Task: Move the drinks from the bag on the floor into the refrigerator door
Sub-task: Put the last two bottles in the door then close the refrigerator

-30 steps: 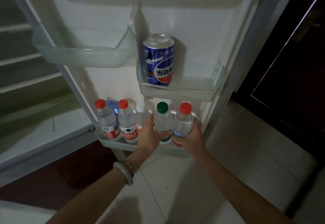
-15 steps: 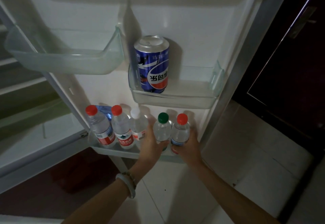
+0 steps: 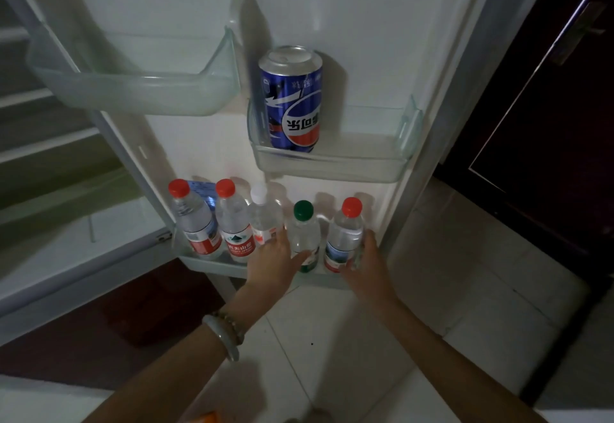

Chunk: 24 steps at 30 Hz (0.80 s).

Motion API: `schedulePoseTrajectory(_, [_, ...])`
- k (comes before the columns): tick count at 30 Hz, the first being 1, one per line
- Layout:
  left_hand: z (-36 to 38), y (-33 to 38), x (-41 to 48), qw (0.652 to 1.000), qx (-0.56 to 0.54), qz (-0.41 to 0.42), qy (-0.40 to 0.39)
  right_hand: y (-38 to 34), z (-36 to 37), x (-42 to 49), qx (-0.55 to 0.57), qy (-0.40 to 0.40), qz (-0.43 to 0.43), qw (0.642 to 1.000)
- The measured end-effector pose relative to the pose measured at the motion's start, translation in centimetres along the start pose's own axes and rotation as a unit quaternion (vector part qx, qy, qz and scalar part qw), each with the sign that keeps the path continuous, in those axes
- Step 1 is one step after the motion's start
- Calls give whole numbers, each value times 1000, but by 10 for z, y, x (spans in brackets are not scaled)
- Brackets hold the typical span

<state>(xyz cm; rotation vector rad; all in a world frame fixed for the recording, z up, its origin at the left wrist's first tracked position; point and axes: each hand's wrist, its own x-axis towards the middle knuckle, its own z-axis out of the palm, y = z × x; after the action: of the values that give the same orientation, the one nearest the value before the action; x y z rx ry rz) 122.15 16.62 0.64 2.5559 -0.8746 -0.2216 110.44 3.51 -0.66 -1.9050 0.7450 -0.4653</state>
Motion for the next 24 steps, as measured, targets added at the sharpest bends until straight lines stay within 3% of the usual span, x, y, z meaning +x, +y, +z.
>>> schedulePoseTrajectory(4, [-3,-6,-15,1000,-3,-7,-16,2,-20,-20,-66,-17,-29,997])
schedulePoseTrajectory(7, [0,-7,-28,998,62,10,-1,7,-36,-29,-106,-6,-40,994])
schedulePoseTrajectory(10, [15,-4,-40,983,74,166,27,3,-57,-35,-167,16,-52,984])
schedulePoseTrajectory(12, [23,5,-46,969,70,237,2,0,-71,-35,-225,31,-71,971])
schedulePoseTrajectory(19, [58,23,-49,950,169,241,-100,9,-95,-22,-330,18,-56,942])
schedulePoseTrajectory(24, [66,22,-51,950,187,228,-102,14,-101,-17,-343,8,-71,937])
